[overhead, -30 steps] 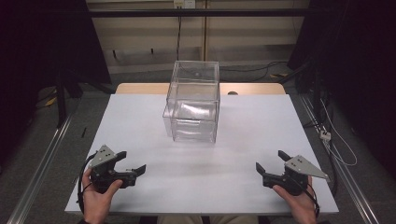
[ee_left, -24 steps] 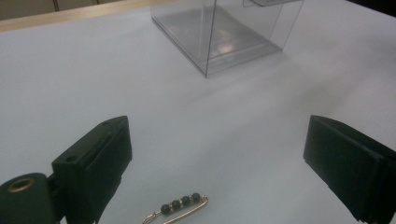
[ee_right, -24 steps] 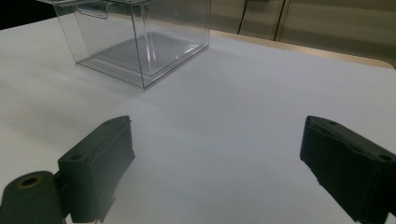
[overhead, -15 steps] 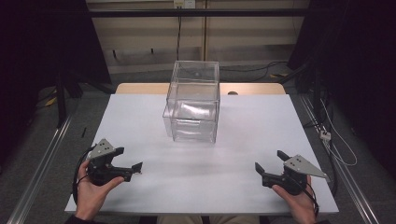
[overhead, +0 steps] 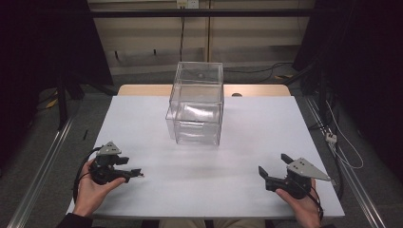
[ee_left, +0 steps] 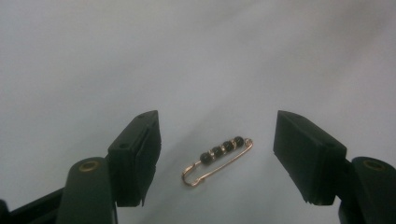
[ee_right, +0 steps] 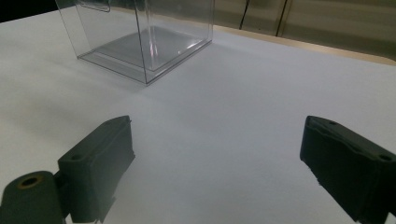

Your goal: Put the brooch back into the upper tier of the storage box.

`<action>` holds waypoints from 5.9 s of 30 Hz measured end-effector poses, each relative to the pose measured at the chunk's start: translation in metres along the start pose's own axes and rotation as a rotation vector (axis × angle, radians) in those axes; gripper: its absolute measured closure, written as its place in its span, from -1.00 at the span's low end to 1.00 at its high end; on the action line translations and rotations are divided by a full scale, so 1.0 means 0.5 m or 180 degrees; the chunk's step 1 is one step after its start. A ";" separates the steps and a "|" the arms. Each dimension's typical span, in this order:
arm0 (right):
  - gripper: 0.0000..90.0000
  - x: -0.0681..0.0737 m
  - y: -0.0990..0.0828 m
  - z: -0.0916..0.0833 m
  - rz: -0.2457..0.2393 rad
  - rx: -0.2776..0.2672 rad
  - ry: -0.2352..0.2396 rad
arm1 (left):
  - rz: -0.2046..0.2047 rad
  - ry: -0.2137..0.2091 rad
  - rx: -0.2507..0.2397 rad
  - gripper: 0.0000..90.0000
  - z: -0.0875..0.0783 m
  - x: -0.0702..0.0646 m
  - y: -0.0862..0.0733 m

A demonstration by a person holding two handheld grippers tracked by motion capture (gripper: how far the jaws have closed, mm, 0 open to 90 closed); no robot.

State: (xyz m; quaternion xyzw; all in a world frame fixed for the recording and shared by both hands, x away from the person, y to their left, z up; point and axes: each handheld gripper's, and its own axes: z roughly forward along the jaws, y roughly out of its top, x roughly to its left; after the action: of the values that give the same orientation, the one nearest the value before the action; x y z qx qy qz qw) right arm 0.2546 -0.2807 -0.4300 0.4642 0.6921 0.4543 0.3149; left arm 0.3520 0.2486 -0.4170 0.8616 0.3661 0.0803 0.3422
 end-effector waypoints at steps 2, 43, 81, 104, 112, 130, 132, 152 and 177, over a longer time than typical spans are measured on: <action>-0.80 -0.001 0.000 0.001 0.0010 0.0003 0.0006 | 0.0009 0.0012 0.0082 -0.31 0.007 0.003 -0.001; -0.80 0.000 -0.001 0.002 -0.0011 0.0050 -0.0004 | 0.0401 -0.0184 0.0606 0.86 0.045 -0.003 0.008; -0.80 0.002 0.001 0.007 -0.0021 0.0042 0.0042 | -0.0065 -0.0136 0.0099 0.87 0.007 -0.018 0.000; -0.80 -0.001 0.001 0.003 0.0010 0.0015 0.0021 | -0.0072 -0.0162 -0.0437 0.87 -0.053 -0.064 0.018; -0.80 0.000 0.001 0.004 0.0007 0.0023 0.0031 | -0.0065 -0.0117 -0.0568 0.87 -0.078 -0.083 0.026; -0.80 0.000 0.001 0.004 0.0011 0.0024 0.0040 | 0.0147 -0.0161 -0.0758 0.87 -0.106 -0.109 0.066; -0.80 0.000 0.001 0.004 0.0013 0.0027 0.0040 | 0.0162 -0.0168 -0.0775 0.87 -0.109 -0.111 0.070; -0.81 0.001 0.001 0.004 0.0005 0.0019 0.0063 | 0.0368 -0.0163 -0.0926 0.87 -0.136 -0.127 0.114; -0.81 0.000 0.000 0.002 0.0018 0.0015 0.0064 | 0.0462 -0.0236 -0.1198 0.87 -0.168 -0.138 0.168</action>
State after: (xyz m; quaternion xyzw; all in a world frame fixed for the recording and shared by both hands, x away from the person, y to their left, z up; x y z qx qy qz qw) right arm 0.2557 -0.2803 -0.4303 0.4623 0.6950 0.4583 0.3055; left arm 0.3179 0.2041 -0.2917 0.8090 0.2688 0.1400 0.5037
